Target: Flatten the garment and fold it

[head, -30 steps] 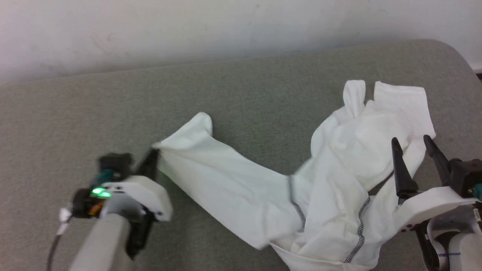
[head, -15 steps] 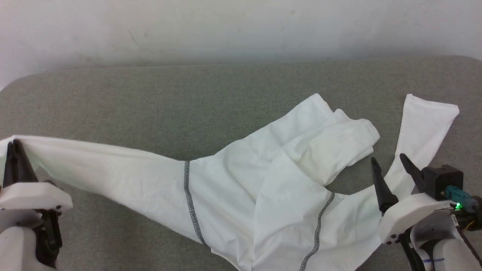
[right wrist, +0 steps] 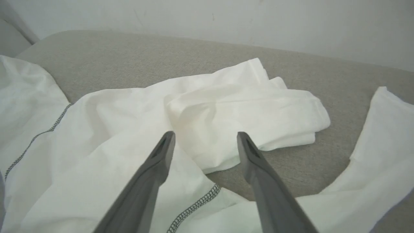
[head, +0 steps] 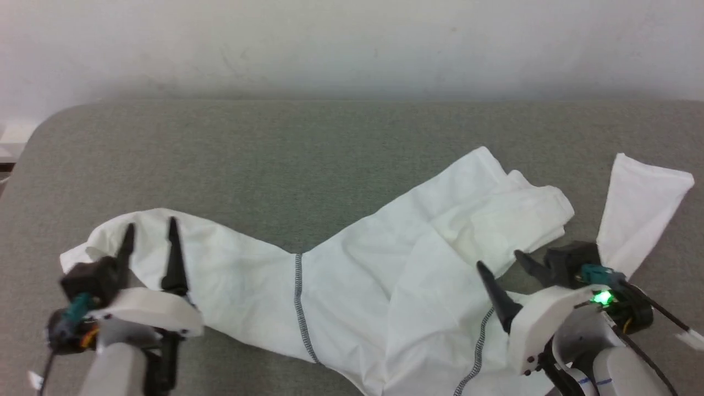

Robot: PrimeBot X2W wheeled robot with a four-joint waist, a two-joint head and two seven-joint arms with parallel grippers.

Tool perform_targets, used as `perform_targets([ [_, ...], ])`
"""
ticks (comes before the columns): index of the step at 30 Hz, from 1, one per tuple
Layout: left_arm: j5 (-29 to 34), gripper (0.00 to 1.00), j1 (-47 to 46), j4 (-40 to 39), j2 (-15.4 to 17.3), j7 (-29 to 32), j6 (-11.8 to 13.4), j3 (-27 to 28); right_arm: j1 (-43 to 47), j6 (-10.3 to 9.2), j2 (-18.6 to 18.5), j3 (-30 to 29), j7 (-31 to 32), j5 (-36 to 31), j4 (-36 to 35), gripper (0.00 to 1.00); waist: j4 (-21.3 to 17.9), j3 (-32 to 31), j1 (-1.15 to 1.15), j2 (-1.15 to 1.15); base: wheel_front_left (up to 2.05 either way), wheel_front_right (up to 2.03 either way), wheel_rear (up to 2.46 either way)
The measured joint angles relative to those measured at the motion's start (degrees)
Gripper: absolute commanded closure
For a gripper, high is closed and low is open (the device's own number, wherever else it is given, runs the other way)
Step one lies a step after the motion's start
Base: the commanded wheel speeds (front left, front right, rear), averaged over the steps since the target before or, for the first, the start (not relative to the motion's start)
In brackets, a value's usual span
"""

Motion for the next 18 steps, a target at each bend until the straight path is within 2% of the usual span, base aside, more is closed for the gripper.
perform_targets([
  [4,1.58,0.00,1.79,-4.02,-3.18,-0.86,-1.04,-3.86,-2.25,0.00,-4.15,4.98,7.16,3.22,1.48,0.00,2.20,-0.61,0.00,0.00,0.00,0.00,0.00],
  [8,2.61,0.00,3.54,-6.34,-5.49,-1.19,-1.85,-7.11,-4.49,-0.01,-6.76,8.04,13.99,7.86,6.51,0.00,4.90,-0.93,0.00,0.00,0.00,0.00,0.00],
  [12,2.81,0.00,5.10,-6.35,-6.60,-1.20,-1.94,-8.69,-6.18,-0.01,-9.94,11.05,18.48,9.90,11.10,0.00,7.69,-1.02,0.00,0.00,0.00,0.00,0.00],
  [14,2.89,0.00,5.73,-6.06,-6.81,-1.21,-2.01,-9.20,-6.73,-0.01,-10.61,11.29,18.82,9.99,12.61,0.00,8.89,-0.96,0.00,0.00,0.00,0.00,0.00],
  [15,2.90,0.00,6.07,-5.93,-6.88,-1.25,-2.24,-9.39,-7.06,0.00,-10.78,11.14,18.76,9.91,13.22,0.23,9.39,-0.93,0.00,0.00,0.00,0.00,0.00],
  [16,2.92,0.00,6.34,-5.72,-6.89,-1.25,-2.42,-9.59,-7.31,0.00,-10.79,10.77,18.73,9.89,13.71,0.88,9.78,-0.90,0.00,0.00,0.00,0.00,0.00],
  [17,3.03,0.00,6.51,-5.44,-6.88,-1.25,-2.42,-9.68,-7.42,0.00,-10.82,10.46,18.58,9.66,13.97,1.00,10.06,-0.86,0.00,0.00,0.00,0.00,0.00],
  [18,3.07,0.00,6.61,-5.20,-6.87,-1.26,-2.42,-9.71,-7.43,0.04,-10.79,10.06,18.39,9.16,14.08,1.00,10.15,-0.87,0.00,0.00,0.00,0.00,0.00],
])
